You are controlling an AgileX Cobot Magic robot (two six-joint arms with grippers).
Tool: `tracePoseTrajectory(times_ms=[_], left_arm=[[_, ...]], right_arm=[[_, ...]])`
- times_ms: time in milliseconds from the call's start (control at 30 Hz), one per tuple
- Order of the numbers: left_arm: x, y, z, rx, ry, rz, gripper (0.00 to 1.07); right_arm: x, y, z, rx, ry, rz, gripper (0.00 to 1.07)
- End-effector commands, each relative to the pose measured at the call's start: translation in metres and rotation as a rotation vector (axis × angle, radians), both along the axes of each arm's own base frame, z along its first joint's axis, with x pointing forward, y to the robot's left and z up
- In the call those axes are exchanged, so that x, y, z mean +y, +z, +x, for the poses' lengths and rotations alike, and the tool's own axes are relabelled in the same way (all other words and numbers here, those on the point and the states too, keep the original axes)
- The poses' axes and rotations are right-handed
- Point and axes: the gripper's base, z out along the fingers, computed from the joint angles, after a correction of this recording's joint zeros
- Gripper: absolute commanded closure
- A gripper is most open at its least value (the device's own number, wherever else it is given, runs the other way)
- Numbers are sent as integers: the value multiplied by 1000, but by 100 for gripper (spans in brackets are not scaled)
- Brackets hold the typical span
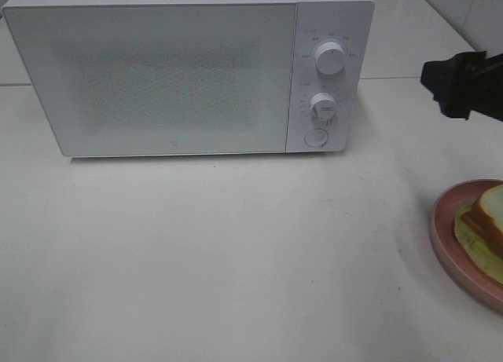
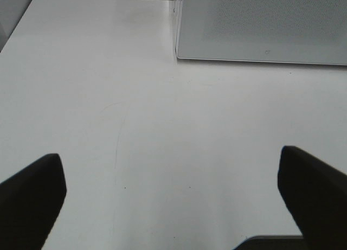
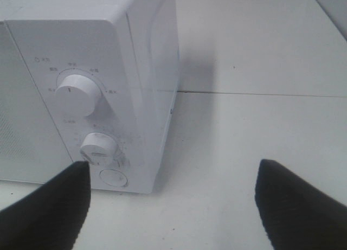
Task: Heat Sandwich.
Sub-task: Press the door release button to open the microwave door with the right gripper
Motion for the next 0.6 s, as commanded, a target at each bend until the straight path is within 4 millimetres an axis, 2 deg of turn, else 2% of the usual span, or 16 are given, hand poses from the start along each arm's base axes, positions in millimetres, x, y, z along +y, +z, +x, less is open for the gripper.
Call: tracePoseTrajectory(times_ms=[33, 300, 600], left_arm=[[0, 0, -2, -24, -10, 0, 7], [0, 0, -2, -24, -10, 0, 7], [0, 0, -2, -24, -10, 0, 7]], right_arm=[[14, -14, 9, -12, 2, -32, 31], [39, -33, 17, -34, -59, -45, 31], [70, -59, 14, -34, -77, -58, 31]])
